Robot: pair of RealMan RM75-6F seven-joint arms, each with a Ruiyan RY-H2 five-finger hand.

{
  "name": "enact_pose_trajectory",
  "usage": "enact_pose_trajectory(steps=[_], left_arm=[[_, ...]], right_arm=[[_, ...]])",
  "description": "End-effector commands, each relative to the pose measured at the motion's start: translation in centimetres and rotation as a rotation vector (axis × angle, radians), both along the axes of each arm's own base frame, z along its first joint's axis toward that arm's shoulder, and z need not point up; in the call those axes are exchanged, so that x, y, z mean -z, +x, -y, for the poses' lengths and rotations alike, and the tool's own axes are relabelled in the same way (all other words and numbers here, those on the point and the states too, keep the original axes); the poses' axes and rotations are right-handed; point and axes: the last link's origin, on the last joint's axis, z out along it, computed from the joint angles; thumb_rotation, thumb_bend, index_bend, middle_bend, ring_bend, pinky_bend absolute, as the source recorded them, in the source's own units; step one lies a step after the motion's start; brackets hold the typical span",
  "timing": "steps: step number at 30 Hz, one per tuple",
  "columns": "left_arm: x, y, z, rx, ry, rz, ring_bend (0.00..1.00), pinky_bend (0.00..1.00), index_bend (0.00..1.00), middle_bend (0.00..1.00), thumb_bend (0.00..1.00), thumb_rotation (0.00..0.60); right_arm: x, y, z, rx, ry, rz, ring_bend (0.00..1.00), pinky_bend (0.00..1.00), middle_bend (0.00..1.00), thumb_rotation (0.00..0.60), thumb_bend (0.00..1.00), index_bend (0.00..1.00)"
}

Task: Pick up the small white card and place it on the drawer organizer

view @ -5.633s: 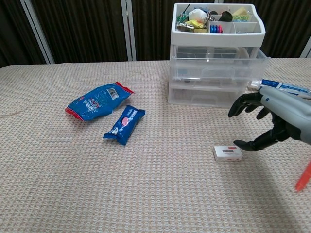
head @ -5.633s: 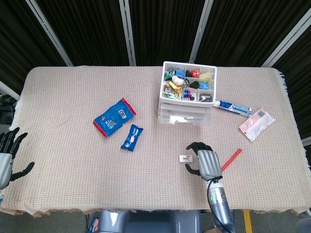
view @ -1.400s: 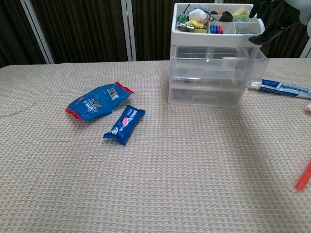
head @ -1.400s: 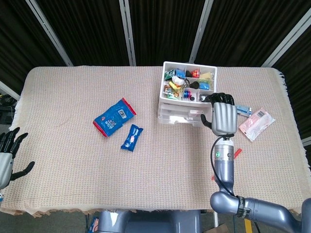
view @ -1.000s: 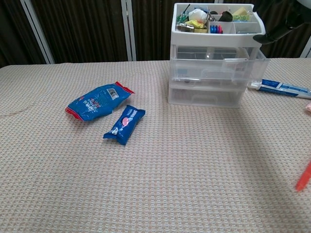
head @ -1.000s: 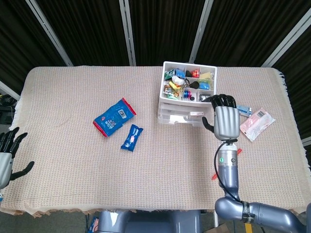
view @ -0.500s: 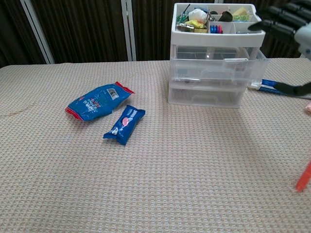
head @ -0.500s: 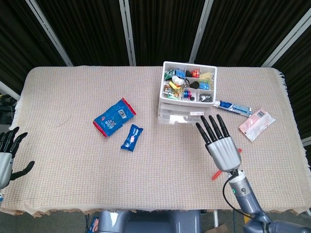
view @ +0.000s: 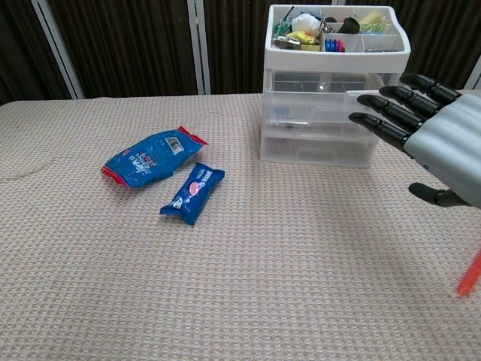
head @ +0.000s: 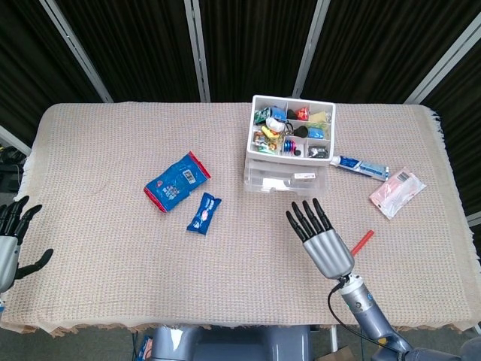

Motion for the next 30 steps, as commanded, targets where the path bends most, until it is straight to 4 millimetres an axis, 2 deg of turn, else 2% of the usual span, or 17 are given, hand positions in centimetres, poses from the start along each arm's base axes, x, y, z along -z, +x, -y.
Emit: enact_pose_trajectory(steps=[1,22,30], left_arm=[[0.0,0.0,0.0,0.001,0.0,0.002,0.0,0.0,0.13,0.0,0.29,0.6],[-0.1,-0.1,-0.1,-0.007,-0.001,0.009,0.0,0.0,0.13,0.0,0.29,0.6],[-0.1,-0.1,-0.1,-0.008,-0.002,0.012,0.0,0.0,0.13,0.0,0.29,0.6]], right_arm=[[0.8,0.1,0.3,0.011,-0.002,-0.028,0.0,0.0,0.0,0.6,0.17,0.01],[3.9,1.5,3.0,0.049,-0.021,-0.079,0.0,0.0,0.0,0.6,0.17,0.01],[4.2,2.3,4.6,0.06,-0.048,-0.088,0.0,0.0,0.0,0.6,0.17,0.01]])
